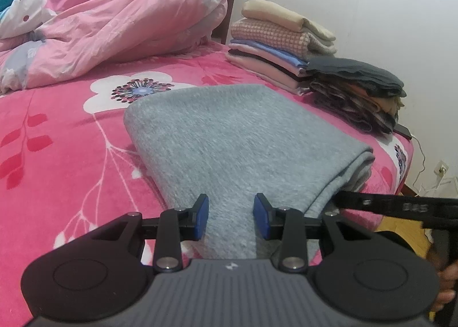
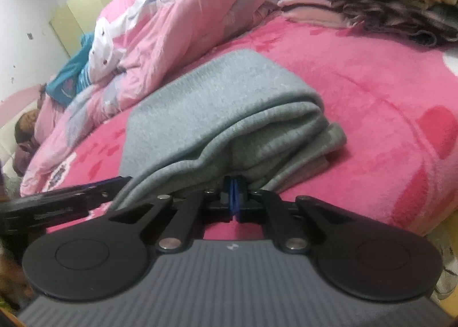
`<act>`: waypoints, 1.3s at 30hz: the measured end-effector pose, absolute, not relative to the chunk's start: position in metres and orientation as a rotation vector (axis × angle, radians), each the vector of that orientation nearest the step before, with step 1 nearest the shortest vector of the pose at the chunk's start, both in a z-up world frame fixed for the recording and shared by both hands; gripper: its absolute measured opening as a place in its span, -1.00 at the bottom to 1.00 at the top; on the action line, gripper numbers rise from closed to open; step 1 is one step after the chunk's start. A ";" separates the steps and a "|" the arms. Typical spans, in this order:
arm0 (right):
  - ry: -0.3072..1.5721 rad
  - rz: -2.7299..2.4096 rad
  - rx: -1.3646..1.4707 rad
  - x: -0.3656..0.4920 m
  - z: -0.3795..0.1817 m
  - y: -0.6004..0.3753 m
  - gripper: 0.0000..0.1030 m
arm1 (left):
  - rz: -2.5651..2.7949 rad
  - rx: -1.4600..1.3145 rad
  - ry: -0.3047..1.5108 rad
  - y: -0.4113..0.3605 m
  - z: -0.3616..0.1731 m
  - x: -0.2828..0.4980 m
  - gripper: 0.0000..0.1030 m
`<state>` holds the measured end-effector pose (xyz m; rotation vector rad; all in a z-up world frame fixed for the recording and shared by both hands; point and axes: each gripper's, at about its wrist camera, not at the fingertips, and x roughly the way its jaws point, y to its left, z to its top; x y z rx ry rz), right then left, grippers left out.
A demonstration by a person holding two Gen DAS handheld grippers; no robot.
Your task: Fold clothes
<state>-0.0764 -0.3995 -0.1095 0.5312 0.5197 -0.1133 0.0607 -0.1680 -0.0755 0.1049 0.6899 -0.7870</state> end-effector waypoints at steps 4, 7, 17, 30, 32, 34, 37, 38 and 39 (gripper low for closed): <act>0.458 -0.113 0.518 -0.089 -0.090 -0.397 -0.91 | -0.790 0.101 0.689 -0.167 -0.076 0.061 -0.29; 0.380 -0.082 0.496 -0.087 -0.072 -0.395 -0.90 | -0.789 0.102 0.685 -0.167 -0.076 0.060 -0.29; 0.485 -0.037 0.408 -0.051 -0.104 -0.384 -0.83 | -0.784 0.113 0.672 -0.168 -0.077 0.057 -0.27; 0.489 -0.020 0.386 -0.052 -0.107 -0.382 -0.83 | -0.851 0.000 0.701 -0.143 -0.076 0.025 0.07; 0.486 -0.018 0.400 -0.053 -0.108 -0.383 -0.83 | -0.877 -0.047 0.716 -0.130 -0.076 0.018 0.06; 0.485 -0.016 0.410 -0.053 -0.109 -0.384 -0.83 | -0.868 -0.052 0.697 -0.121 -0.074 0.013 0.06; 0.483 -0.016 0.415 -0.053 -0.109 -0.383 -0.83 | -0.841 -0.048 0.670 -0.114 -0.070 0.014 0.06; 0.482 -0.016 0.416 -0.053 -0.109 -0.383 -0.83 | -0.830 -0.041 0.664 -0.114 -0.069 0.014 0.05; 0.481 -0.015 0.418 -0.053 -0.109 -0.384 -0.83 | -0.823 -0.033 0.660 -0.114 -0.069 0.015 0.05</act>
